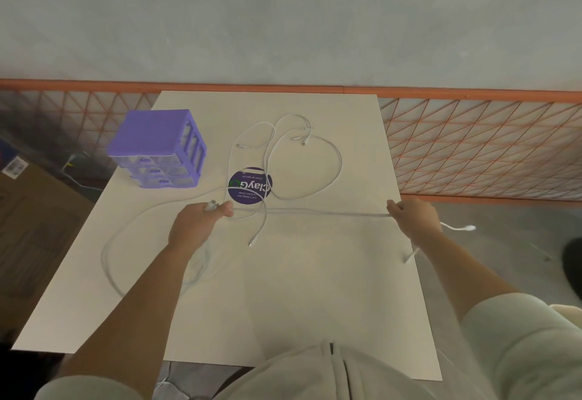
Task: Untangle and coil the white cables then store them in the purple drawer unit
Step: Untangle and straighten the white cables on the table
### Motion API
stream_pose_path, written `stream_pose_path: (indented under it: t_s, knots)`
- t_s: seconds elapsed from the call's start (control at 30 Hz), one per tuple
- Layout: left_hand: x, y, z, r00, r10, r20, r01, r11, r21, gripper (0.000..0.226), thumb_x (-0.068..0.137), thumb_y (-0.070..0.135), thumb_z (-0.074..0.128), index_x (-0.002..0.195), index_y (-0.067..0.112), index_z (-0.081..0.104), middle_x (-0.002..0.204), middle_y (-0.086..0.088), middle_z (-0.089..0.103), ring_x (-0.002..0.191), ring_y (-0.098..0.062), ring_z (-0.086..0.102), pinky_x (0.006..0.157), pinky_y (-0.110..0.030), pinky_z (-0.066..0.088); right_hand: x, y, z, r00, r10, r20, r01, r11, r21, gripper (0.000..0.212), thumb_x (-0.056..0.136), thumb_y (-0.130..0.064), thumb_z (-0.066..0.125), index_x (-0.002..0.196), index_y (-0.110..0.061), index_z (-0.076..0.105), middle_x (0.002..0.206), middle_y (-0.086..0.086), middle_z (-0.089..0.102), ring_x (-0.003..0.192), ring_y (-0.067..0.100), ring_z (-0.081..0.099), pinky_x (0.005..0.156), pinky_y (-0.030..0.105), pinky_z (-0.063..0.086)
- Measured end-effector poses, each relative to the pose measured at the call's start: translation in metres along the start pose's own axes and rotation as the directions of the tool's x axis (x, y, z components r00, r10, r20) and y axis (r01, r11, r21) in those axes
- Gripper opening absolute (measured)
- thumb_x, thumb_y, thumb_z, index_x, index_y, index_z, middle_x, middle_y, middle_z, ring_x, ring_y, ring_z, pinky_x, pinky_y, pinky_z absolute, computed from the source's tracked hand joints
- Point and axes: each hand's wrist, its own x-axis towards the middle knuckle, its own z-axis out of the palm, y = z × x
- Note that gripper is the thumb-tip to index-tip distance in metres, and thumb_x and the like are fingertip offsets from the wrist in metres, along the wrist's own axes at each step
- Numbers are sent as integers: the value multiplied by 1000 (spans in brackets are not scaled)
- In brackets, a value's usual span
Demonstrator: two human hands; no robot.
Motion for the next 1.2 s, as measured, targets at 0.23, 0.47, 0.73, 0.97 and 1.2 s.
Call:
stream_pose_path:
  t_s: [0.23, 0.47, 0.73, 0.97, 1.2]
  knots:
    - [-4, -1, 2, 1000, -8, 9, 8, 1000, -18, 32, 85, 58, 61, 74, 33, 76, 69, -10, 60, 71, -28, 53, 65, -33, 36, 3, 0, 1, 998, -27, -50, 20, 990, -141, 54, 99, -33, 35, 49, -13, 39, 47, 6, 42, 59, 30, 43, 55, 31, 30]
    - [-7, -4, -2, 1000, -12, 13, 14, 994, -113, 39, 72, 69, 60, 73, 33, 77, 88, -5, 71, 84, -26, 57, 69, -29, 37, -1, 7, 26, 993, 22, 114, -19, 1000, -20, 59, 101, -42, 34, 56, -10, 54, 47, 7, 48, 36, 22, 47, 65, 28, 39]
    - [-3, 7, -3, 999, 31, 28, -25, 982, -187, 22, 84, 55, 65, 71, 41, 76, 92, -7, 72, 88, -17, 58, 72, -21, 37, -19, -54, 52, 986, -148, 73, 129, 966, 222, 39, 100, -29, 41, 96, -3, 70, 103, 16, 63, 102, 36, 58, 75, 33, 47]
    - [0, 23, 1, 996, 79, 32, -74, 989, -132, 26, 83, 55, 66, 69, 35, 76, 84, 1, 73, 91, -18, 62, 74, -25, 39, -70, -161, 66, 760, -621, 193, 553, 773, 313, 65, 93, -54, 53, 148, -23, 37, 138, 0, 52, 128, 16, 47, 108, 32, 35]
    - [4, 26, -4, 997, 75, 23, -72, 989, -128, 30, 84, 53, 66, 72, 28, 77, 80, 6, 72, 78, -12, 58, 71, -25, 39, -70, -169, 64, 805, -585, 97, 591, 804, -59, 43, 101, -55, 29, 94, -19, 52, 91, 4, 67, 84, 32, 62, 62, 34, 37]
